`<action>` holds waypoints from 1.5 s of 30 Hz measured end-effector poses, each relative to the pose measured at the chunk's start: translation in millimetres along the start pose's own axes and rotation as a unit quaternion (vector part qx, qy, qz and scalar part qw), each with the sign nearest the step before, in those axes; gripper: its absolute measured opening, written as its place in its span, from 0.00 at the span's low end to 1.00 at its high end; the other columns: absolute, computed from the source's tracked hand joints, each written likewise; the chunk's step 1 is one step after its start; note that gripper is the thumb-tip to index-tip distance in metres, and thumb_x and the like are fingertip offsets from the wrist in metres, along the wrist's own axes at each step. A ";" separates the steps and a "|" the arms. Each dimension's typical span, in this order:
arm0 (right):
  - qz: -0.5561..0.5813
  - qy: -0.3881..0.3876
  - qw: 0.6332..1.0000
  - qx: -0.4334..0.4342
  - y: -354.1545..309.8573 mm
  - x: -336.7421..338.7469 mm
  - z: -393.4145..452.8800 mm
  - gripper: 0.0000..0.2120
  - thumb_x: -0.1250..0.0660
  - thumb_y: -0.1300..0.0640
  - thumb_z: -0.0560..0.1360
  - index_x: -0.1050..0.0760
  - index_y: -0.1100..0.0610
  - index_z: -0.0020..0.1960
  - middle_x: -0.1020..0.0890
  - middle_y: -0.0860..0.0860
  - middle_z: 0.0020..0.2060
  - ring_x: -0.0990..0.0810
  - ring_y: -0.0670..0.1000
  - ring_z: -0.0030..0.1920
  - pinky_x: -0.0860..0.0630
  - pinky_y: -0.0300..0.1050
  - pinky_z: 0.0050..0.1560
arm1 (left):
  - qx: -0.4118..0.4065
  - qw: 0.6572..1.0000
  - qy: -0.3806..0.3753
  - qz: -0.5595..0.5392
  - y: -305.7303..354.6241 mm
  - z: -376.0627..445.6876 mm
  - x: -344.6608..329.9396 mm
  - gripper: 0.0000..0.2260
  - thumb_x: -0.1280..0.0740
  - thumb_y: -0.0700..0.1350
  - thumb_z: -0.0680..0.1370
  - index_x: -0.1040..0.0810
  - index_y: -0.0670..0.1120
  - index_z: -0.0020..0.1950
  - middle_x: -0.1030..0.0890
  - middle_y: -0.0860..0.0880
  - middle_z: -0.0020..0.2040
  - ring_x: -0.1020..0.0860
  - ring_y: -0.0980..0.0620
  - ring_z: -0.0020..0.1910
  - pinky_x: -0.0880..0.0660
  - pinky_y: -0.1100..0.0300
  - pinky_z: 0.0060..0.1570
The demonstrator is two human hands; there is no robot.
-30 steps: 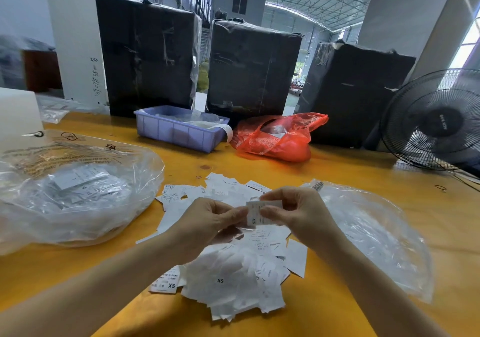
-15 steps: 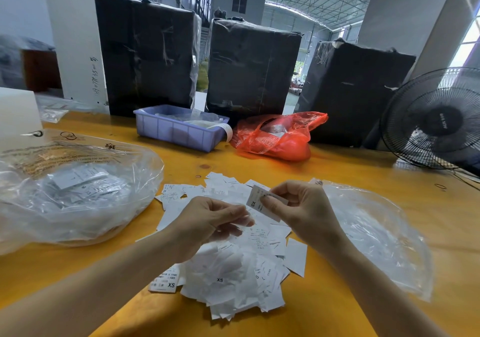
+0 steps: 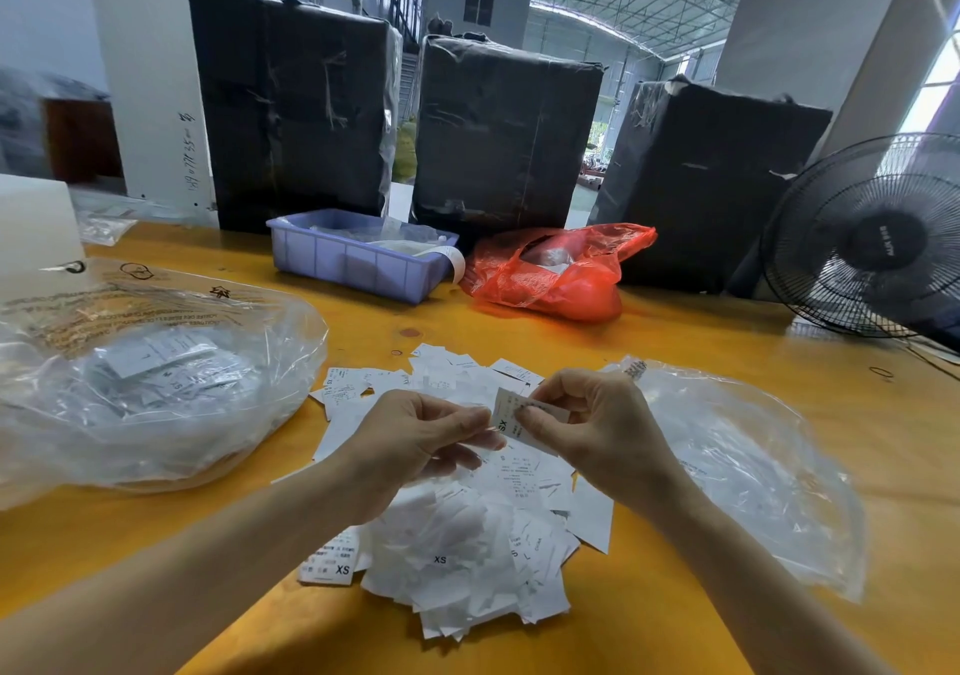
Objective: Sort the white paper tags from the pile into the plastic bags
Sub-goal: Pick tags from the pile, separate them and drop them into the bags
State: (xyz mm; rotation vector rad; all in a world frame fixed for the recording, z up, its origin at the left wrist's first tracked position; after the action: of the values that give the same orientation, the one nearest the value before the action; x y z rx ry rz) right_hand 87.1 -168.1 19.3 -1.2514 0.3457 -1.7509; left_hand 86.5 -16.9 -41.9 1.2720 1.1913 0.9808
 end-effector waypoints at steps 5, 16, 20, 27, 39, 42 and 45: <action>-0.004 -0.003 1.000 -0.008 2.0 -0.3 0.9 0.10 0.27 0.61 0.70 0.23 0.49 0.35 0.18 0.46 0.34 0.18 0.48 0.36 0.20 0.42 0.35 | -0.009 1.000 0.007 0.006 1.2 0.6 0.9 0.10 0.29 0.48 0.69 0.16 0.42 0.44 0.14 0.47 0.42 0.21 0.59 0.31 0.26 0.70 0.30; 0.112 -0.101 0.983 -0.109 13.6 -13.7 -0.9 0.05 0.27 0.64 0.70 0.20 0.66 0.40 0.19 0.56 0.33 0.23 0.46 0.31 0.29 0.35 0.30 | -0.019 1.000 0.007 0.023 0.5 -0.6 -2.5 0.10 0.30 0.46 0.70 0.16 0.41 0.44 0.17 0.49 0.30 0.21 0.59 0.28 0.28 0.70 0.28; 0.096 -0.160 0.973 -0.138 17.4 -22.3 -6.0 0.06 0.25 0.61 0.69 0.20 0.62 0.41 0.18 0.59 0.34 0.22 0.49 0.31 0.27 0.41 0.34 | -0.026 0.999 0.007 0.040 1.3 -1.1 -3.0 0.12 0.29 0.49 0.66 0.16 0.42 0.41 0.18 0.48 0.30 0.23 0.58 0.28 0.28 0.69 0.28; 0.048 -0.158 0.981 -0.103 12.6 -26.1 -6.6 0.19 0.21 0.59 0.64 0.28 0.54 0.49 0.21 0.50 0.27 0.24 0.47 0.29 0.28 0.44 0.33 | -0.029 0.995 -0.026 0.087 -2.8 -4.8 -13.2 0.13 0.30 0.53 0.66 0.15 0.44 0.37 0.18 0.45 0.30 0.22 0.56 0.28 0.29 0.68 0.28; 0.071 -0.038 0.996 -0.027 -2.7 -31.6 -9.4 0.12 0.30 0.59 0.74 0.21 0.56 0.57 0.16 0.54 0.34 0.18 0.47 0.33 0.20 0.43 0.39 | -0.001 0.993 0.076 -0.094 -10.0 -2.4 -1.7 0.14 0.29 0.50 0.64 0.15 0.41 0.41 0.18 0.43 0.39 0.21 0.47 0.42 0.24 0.60 0.38; 0.129 -0.084 0.988 -0.032 -6.8 -39.8 -11.8 0.16 0.27 0.57 0.71 0.22 0.50 0.58 0.16 0.49 0.35 0.17 0.49 0.37 0.19 0.44 0.44 | 0.004 0.986 0.091 -0.139 -9.5 -1.9 0.4 0.15 0.28 0.49 0.64 0.16 0.39 0.43 0.16 0.43 0.39 0.19 0.50 0.35 0.23 0.61 0.32; 0.158 -0.069 0.984 -0.037 -5.5 -38.9 -11.6 0.19 0.28 0.65 0.71 0.22 0.51 0.59 0.16 0.50 0.36 0.16 0.48 0.37 0.19 0.43 0.45 | 0.009 0.985 0.070 -0.156 -8.0 -2.6 -3.2 0.17 0.28 0.50 0.65 0.17 0.38 0.45 0.16 0.43 0.39 0.18 0.51 0.34 0.23 0.61 0.31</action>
State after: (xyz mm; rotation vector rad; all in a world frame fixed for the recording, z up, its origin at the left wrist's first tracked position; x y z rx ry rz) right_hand 76.4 -137.1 -5.3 -1.2863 0.5035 -1.3848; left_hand 82.7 -20.3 -49.4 1.0018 1.4613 0.8388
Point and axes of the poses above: each hand's wrist, its own z-axis towards the middle knuckle, its own x-axis out of the back of the hand, y = z × x, the point moved 7 cm from there along z, towards the middle knuckle
